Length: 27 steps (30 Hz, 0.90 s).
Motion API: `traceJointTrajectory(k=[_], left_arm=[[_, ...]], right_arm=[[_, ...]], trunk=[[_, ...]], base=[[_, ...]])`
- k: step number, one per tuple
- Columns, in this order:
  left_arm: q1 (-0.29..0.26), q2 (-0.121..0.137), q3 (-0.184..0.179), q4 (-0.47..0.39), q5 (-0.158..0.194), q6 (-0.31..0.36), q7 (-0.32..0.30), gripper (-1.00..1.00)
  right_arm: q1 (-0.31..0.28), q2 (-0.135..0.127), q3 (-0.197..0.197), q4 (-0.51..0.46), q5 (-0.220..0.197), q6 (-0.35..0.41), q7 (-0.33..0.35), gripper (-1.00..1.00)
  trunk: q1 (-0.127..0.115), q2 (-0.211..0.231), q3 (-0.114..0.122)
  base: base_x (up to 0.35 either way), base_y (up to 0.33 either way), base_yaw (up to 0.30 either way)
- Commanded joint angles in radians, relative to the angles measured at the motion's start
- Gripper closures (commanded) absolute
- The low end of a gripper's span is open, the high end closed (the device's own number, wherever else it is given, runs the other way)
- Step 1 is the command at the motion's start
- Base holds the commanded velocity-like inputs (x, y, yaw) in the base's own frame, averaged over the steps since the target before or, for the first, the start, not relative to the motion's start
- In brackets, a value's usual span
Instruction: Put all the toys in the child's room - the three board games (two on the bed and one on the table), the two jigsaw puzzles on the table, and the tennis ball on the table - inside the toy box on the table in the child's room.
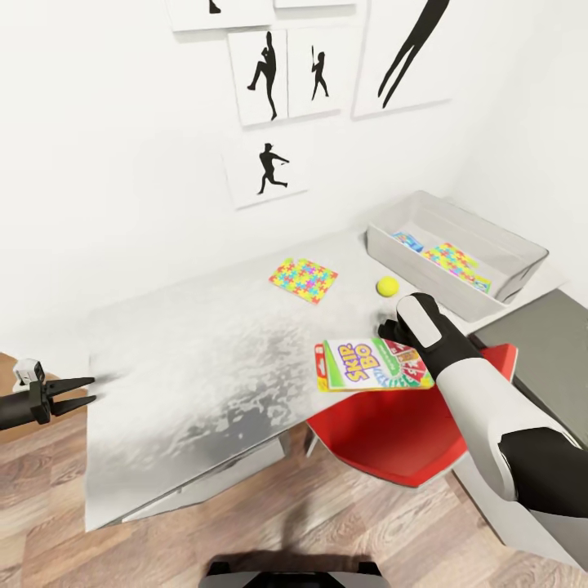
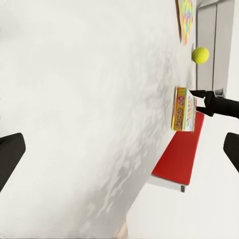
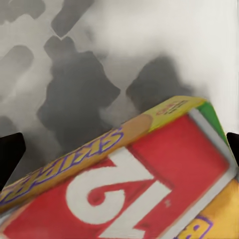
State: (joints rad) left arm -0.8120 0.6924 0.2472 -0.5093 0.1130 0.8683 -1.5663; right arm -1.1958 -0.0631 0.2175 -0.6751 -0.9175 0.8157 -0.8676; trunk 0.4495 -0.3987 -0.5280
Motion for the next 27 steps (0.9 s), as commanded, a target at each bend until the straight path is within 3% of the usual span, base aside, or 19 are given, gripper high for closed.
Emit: traceJointTrajectory(k=[1,27], left_arm=[[0.000,0.001,0.000,0.000,-0.001,0.011,-0.004,-1.00],[-0.001,0.001,0.000,0.000,-0.001,0.011,-0.004,-1.00]], right_arm=[[-0.001,-0.001,0.006,0.037,-0.024,0.003,-0.008,-1.00],[-0.001,-0.001,0.006,0.068,-0.024,0.002,-0.008,-1.00]], trunk=[[0.001,-0.001,-0.002],[0.001,-0.001,-0.002]], base=[[-0.068,0.001,0.000],[-0.026,0.054,0.000]])
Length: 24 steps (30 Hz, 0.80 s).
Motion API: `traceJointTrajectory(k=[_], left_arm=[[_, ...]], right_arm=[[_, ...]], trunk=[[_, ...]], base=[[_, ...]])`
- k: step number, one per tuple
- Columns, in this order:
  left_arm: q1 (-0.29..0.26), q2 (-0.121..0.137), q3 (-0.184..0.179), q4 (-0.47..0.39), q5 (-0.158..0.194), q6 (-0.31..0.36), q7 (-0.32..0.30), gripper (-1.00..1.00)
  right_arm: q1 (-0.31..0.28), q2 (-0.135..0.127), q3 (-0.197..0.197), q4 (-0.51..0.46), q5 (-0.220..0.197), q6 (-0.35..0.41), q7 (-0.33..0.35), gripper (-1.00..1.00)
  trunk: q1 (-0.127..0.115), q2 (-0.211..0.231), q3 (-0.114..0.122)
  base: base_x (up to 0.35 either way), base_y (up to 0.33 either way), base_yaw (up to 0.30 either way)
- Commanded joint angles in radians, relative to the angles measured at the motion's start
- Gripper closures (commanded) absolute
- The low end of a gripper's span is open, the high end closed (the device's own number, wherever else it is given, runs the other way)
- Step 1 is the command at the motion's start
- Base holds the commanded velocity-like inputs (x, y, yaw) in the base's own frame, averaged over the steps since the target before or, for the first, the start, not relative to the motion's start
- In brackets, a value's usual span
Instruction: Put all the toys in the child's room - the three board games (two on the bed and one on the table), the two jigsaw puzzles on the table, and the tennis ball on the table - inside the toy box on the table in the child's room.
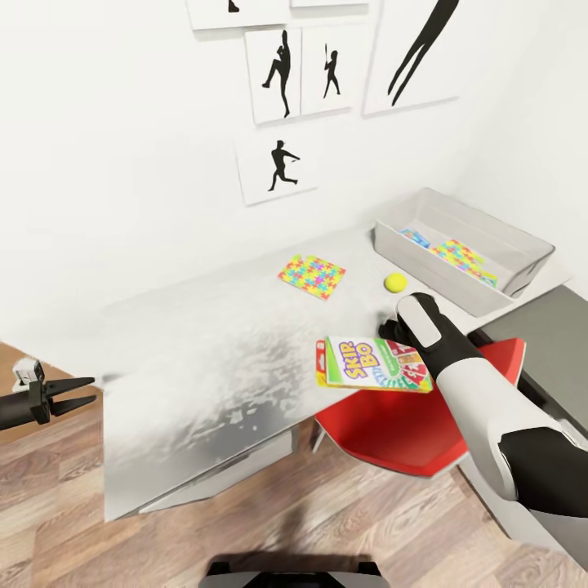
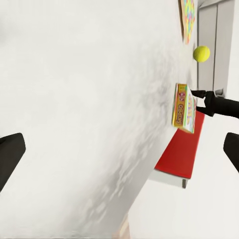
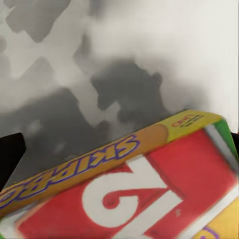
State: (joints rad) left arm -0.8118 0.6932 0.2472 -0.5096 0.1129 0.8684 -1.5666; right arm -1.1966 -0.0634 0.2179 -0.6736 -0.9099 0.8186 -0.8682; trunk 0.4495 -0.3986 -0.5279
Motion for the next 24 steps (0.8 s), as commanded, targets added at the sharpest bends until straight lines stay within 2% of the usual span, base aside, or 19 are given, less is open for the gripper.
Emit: traceJointTrajectory(k=[1,15,24], left_arm=[[0.000,0.000,0.000,0.000,-0.001,0.011,-0.004,-1.00],[-0.001,0.000,0.000,0.000,-0.001,0.011,-0.004,-1.00],[-0.001,0.000,0.000,0.000,-0.001,0.011,-0.004,-1.00]], right_arm=[[0.000,-0.001,0.006,0.066,-0.032,-0.001,-0.008,-1.00],[-0.001,-0.001,0.006,0.066,-0.032,-0.001,-0.008,-1.00],[-0.001,-0.001,0.006,0.066,-0.032,-0.001,-0.008,-1.00]], trunk=[[0.001,-0.001,-0.002],[0.001,-0.001,-0.002],[0.001,-0.001,-0.002]], base=[[-0.112,0.125,0.000],[-0.044,0.043,0.000],[-0.012,0.105,0.000]])
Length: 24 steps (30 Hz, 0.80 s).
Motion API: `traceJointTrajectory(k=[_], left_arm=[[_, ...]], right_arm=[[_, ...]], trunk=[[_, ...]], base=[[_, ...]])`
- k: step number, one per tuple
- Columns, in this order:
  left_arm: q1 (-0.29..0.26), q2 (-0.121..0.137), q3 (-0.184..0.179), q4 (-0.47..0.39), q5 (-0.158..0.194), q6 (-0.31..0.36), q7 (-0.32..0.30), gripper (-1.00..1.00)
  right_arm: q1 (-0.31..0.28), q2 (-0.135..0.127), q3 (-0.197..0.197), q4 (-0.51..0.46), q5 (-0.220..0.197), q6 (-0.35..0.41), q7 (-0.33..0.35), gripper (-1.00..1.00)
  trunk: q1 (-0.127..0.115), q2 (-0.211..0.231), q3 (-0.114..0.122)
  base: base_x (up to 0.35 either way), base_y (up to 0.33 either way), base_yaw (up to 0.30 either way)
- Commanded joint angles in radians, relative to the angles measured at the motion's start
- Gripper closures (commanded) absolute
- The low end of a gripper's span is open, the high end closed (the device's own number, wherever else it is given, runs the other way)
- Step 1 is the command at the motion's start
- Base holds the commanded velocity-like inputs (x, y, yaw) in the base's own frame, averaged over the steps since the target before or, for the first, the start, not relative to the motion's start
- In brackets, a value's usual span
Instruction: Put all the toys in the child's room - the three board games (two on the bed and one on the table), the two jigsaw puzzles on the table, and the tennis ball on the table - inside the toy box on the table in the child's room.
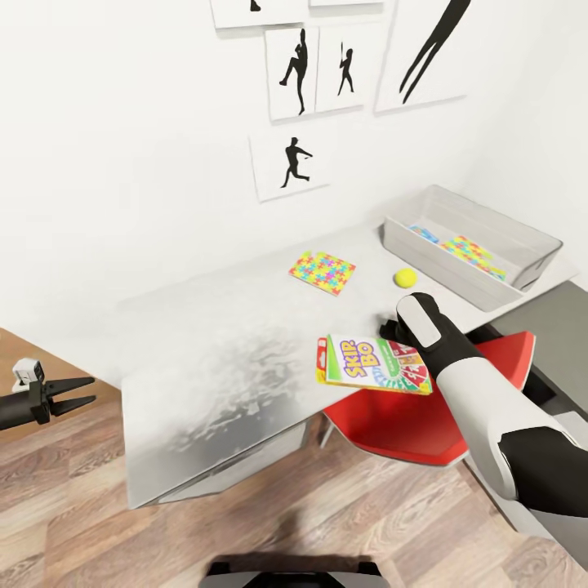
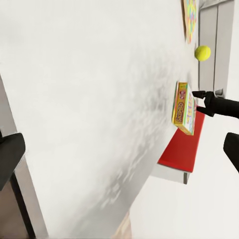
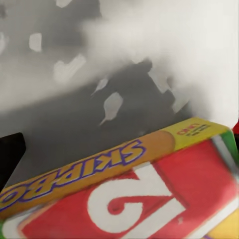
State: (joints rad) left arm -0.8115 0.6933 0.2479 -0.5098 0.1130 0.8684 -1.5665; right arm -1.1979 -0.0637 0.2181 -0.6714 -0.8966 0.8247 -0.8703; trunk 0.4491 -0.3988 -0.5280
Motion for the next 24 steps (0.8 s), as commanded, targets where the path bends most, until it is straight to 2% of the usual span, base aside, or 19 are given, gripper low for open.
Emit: traceJointTrajectory(k=[1,24], left_arm=[[-0.001,0.000,0.000,0.000,-0.001,0.011,-0.004,-1.00],[-0.001,0.002,0.001,0.000,-0.001,0.011,-0.004,-1.00]], right_arm=[[0.000,-0.001,0.006,0.064,-0.045,-0.007,-0.006,-1.00],[0.000,-0.001,0.005,0.064,-0.045,-0.007,-0.006,-1.00]], trunk=[[0.001,-0.001,-0.002],[0.001,-0.001,-0.002]], base=[[-0.001,0.123,0.000],[-0.026,0.060,0.000]])
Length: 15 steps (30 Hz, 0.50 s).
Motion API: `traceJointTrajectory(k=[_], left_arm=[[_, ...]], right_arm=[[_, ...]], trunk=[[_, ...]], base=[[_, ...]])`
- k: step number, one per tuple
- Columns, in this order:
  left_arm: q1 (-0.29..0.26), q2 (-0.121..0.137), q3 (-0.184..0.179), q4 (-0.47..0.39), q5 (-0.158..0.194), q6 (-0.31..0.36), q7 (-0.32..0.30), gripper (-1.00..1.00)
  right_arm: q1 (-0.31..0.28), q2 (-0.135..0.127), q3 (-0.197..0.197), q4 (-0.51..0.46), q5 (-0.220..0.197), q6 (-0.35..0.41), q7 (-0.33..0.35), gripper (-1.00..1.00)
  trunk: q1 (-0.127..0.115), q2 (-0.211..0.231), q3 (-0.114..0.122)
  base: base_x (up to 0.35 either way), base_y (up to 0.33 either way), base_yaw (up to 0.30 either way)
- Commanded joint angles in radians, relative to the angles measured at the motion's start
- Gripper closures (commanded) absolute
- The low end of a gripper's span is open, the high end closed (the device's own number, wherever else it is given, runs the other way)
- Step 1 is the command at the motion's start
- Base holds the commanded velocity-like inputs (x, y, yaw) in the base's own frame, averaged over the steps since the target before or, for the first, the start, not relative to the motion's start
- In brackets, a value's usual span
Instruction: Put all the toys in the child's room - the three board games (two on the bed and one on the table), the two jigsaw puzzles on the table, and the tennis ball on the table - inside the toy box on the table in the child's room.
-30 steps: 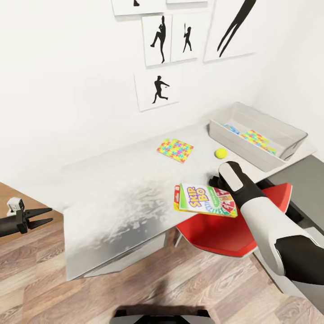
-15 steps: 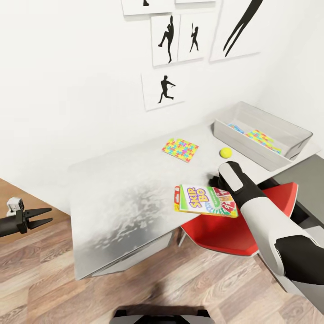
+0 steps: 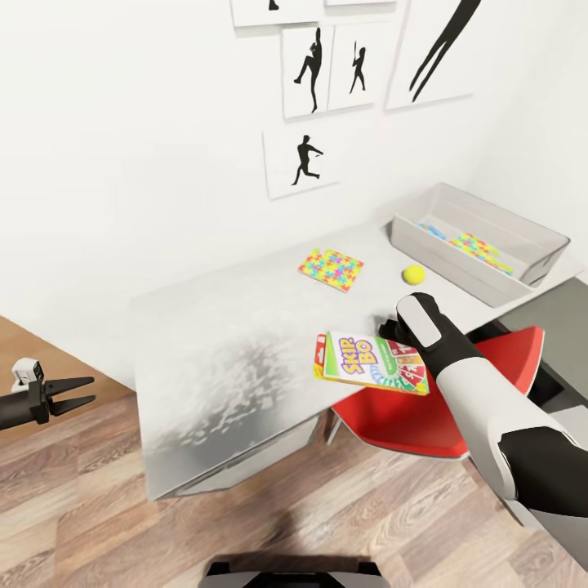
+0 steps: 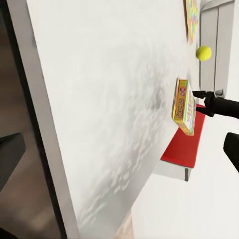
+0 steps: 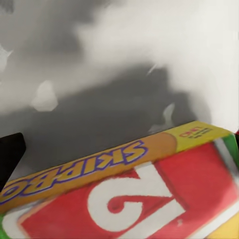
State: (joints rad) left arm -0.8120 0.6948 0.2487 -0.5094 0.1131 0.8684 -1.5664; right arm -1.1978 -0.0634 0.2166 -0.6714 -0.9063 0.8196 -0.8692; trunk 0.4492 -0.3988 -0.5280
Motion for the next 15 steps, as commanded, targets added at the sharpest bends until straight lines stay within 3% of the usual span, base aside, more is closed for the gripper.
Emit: traceJointTrajectory(k=[1,15], left_arm=[[-0.001,0.000,0.000,0.000,-0.001,0.011,-0.004,-1.00],[-0.001,0.000,0.000,0.000,-0.001,0.011,-0.004,-1.00]], right_arm=[[0.000,-0.001,0.006,0.064,-0.036,-0.002,-0.007,-1.00],[0.000,-0.001,0.006,0.068,-0.036,-0.002,-0.007,-1.00]], trunk=[[0.001,-0.001,-0.002],[0.001,-0.001,-0.002]], base=[[-0.036,0.017,0.000],[-0.040,0.065,0.000]])
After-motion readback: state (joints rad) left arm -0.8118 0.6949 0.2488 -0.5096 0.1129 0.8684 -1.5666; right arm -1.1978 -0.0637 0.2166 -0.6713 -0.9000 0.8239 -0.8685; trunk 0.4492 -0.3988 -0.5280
